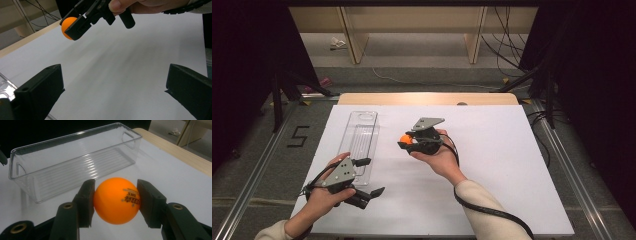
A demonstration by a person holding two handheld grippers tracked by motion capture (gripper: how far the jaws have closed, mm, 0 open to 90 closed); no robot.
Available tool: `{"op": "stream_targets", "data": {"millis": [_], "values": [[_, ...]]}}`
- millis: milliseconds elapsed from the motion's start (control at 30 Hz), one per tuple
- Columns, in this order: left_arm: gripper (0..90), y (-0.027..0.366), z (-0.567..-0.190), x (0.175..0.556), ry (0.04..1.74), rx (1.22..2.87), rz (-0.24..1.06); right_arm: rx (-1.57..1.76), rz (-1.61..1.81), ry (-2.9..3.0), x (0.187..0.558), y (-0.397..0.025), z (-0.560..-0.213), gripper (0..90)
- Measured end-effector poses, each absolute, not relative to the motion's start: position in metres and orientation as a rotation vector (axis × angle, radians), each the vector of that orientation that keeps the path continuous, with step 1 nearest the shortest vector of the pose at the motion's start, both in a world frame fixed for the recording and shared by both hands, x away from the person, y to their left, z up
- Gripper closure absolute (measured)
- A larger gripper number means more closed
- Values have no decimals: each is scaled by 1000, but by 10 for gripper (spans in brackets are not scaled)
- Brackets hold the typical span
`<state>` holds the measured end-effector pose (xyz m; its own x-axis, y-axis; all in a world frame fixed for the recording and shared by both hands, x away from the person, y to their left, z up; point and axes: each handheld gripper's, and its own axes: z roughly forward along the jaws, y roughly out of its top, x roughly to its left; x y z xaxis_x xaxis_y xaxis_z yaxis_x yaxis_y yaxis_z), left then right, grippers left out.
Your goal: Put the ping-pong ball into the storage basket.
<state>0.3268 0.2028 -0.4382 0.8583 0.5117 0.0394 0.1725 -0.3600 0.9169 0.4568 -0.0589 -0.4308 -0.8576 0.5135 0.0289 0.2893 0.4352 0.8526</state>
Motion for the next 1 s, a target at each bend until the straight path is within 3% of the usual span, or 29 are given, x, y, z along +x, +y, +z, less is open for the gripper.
{"op": "stream_targets", "data": {"millis": [1000], "values": [[8, 203, -438, 327, 506, 1935, 386, 676, 1409, 2462, 458, -43, -429, 515]]}}
